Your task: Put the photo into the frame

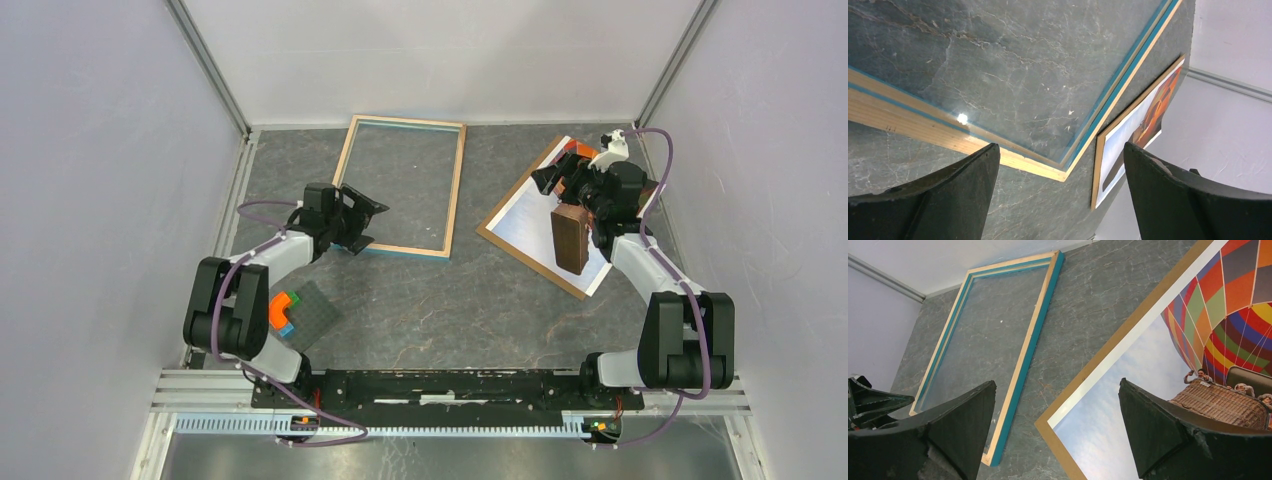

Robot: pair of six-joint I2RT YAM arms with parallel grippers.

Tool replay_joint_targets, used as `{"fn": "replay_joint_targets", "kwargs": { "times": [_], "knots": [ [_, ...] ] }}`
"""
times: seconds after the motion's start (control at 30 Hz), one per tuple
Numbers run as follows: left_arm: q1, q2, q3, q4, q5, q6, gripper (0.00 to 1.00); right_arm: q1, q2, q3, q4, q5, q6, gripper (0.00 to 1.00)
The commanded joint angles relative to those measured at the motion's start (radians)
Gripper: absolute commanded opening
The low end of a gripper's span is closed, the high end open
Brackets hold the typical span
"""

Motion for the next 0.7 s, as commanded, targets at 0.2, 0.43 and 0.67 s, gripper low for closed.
{"fn": "replay_joint_targets", "kwargs": {
  "times": [0.2, 0.43, 0.67],
  "knots": [
    [-0.002, -0.011, -0.035, 0.015, 0.014, 0.004, 0.98, -0.005, -0.003, 0.007, 0.047, -0.007, 0.001, 0.98],
    [0.0, 0.016, -0.033, 0.031, 0.005, 0.006, 0.99, -0.006, 0.002, 0.007, 0.049, -0.008, 0.001, 0.98],
    [0.0, 0.061, -0.027, 0.061, -0.008, -0.001, 0.99, -0.005, 0.004, 0.007, 0.049, -0.008, 0.001, 0.98]
  ]
}}
